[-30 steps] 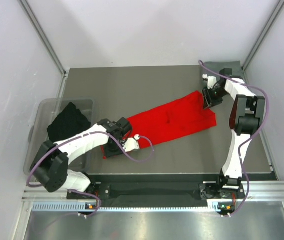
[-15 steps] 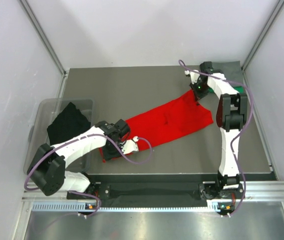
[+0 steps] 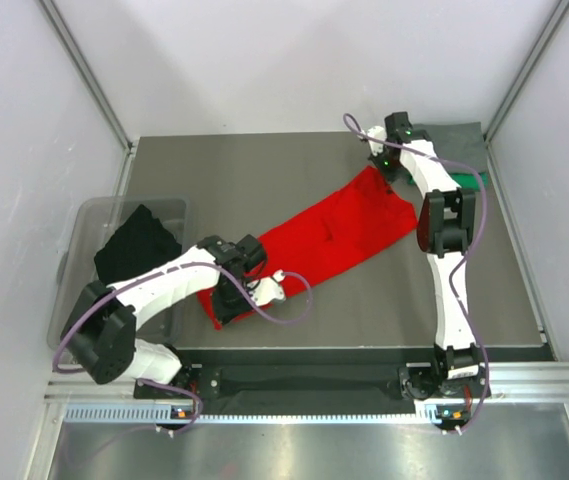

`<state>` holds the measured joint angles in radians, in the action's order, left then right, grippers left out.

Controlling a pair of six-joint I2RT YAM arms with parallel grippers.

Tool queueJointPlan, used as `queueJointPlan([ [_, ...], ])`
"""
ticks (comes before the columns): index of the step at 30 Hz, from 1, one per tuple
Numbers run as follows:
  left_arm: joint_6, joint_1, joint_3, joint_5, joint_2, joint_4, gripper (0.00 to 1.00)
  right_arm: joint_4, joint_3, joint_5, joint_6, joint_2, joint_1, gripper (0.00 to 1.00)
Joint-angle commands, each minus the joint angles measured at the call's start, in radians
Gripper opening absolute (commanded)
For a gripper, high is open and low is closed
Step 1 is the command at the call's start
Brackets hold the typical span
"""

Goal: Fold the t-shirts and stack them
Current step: Fold the tshirt

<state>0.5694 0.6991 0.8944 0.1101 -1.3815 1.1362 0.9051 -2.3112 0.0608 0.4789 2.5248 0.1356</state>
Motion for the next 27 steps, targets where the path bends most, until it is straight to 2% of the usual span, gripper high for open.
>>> queueJointPlan([
  [1, -0.022, 0.033, 0.084, 0.114, -0.037, 0.076, 0.00, -0.098, -0.088, -0.055, 0.046, 0.091, 0.044, 0.00],
  [4, -0.020, 0.077, 0.113, 0.152, -0.071, 0.068, 0.00, -0.205, -0.088, -0.114, 0.069, 0.097, 0.070, 0.00],
  [13, -0.039, 0.301, 0.126, 0.204, -0.206, -0.048, 0.00, -0.454, -0.116, -0.154, 0.127, 0.121, 0.137, 0.00],
  [19, -0.034, 0.381, 0.231, 0.232, -0.342, -0.102, 0.00, -0.605, -0.169, -0.135, 0.127, 0.164, 0.179, 0.00],
  [27, -0.035, 0.419, 0.386, 0.276, -0.485, -0.153, 0.00, -0.851, -0.174, -0.079, 0.069, 0.183, 0.193, 0.00],
])
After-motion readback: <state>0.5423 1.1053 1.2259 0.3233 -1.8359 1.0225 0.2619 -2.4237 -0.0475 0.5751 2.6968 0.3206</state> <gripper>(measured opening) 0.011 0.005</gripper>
